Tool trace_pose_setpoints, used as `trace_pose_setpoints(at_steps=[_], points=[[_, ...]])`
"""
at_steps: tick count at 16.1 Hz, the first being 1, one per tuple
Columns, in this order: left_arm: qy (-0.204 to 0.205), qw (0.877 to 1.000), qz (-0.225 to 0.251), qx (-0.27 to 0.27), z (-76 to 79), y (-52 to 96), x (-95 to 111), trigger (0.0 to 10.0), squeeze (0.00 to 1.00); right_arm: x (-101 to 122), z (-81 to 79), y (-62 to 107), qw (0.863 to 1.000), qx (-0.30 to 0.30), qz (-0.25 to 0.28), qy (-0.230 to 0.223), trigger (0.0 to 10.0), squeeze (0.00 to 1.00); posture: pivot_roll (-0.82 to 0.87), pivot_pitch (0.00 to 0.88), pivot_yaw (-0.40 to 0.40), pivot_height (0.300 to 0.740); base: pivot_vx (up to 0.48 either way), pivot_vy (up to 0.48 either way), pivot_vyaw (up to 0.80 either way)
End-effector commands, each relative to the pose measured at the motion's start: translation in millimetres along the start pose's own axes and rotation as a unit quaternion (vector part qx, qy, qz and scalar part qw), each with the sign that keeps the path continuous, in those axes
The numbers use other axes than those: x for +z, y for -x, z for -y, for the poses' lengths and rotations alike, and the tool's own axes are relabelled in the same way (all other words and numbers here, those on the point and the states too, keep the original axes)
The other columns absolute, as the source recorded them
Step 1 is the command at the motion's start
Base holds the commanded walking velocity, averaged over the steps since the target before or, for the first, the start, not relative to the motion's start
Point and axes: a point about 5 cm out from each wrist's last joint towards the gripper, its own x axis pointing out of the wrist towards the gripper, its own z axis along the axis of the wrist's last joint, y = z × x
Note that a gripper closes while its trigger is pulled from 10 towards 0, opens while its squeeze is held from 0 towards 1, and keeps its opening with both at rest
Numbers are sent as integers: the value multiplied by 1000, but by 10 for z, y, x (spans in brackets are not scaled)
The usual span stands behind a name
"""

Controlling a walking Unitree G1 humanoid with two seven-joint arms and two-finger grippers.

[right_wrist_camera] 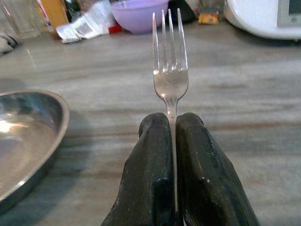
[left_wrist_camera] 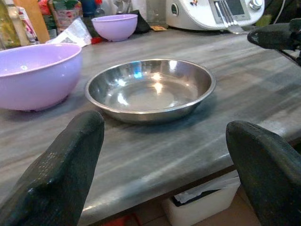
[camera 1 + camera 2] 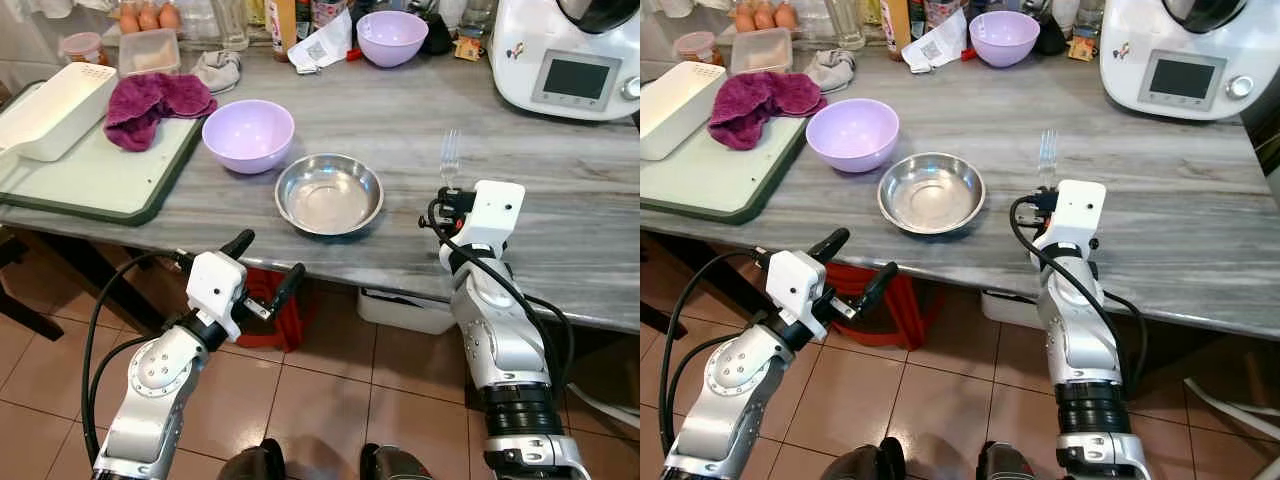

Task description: Setting the table

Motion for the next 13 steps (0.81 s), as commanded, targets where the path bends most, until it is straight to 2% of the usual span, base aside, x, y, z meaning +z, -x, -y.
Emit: trace_pose_setpoints(at_steps=[1, 4, 8, 13], points=[[0, 1000, -4, -16, 32, 34, 0, 10000, 0, 2, 23, -38, 1000, -6, -7, -9, 10000, 0, -128, 217, 9, 740, 0, 0, 0], [4, 1000, -5, -28, 56, 60, -13, 10000, 0, -50, 2, -113, 998, -10, -37, -41, 10000, 0, -128, 224, 6, 740, 0, 0, 0], [6, 1000, -7, -27, 94, 55, -24, 10000, 0, -134, -122, -157, 994, 7, -69, -82, 10000, 0, -128, 231, 4, 740, 0, 0, 0], [6, 999, -4, -39, 141, 32, -15, 10000, 0, -199, -278, -160, 991, 29, -93, -94, 10000, 0, -128, 239, 8, 740, 0, 0, 0]])
